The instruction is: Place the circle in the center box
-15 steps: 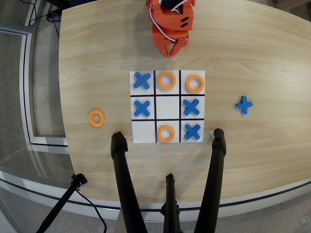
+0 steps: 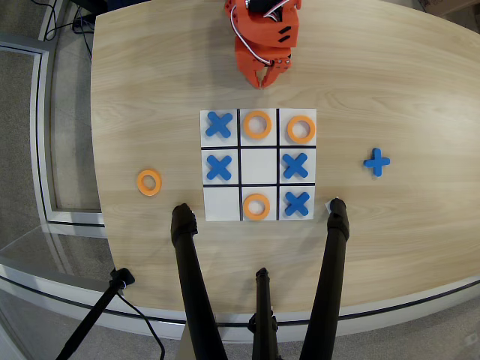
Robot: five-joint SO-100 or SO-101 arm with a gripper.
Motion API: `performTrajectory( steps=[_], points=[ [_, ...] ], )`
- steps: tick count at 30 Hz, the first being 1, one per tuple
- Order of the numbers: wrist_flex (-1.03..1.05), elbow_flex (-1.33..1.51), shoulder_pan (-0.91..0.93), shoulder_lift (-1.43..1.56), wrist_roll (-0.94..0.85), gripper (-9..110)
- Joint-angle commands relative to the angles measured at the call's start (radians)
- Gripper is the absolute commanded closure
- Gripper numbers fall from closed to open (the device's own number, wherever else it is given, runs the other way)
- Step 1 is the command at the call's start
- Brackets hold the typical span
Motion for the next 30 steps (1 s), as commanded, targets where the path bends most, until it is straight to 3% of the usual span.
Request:
performTrajectory(
  steps=[1, 8, 11, 21, 30],
  points=[
    [-0.003, 0.057, 0.008, -0.002, 0.008, 100],
    [0.002, 0.041, 0.012, -0.002, 0.054, 98],
    [0.017, 0.006, 0.017, -0.003, 0.06, 91],
    [0.144, -0.331, 0.034, -0.189, 0.058, 88],
    [-0.08, -0.67, 0.063, -0.578, 0.166, 88]
  ],
)
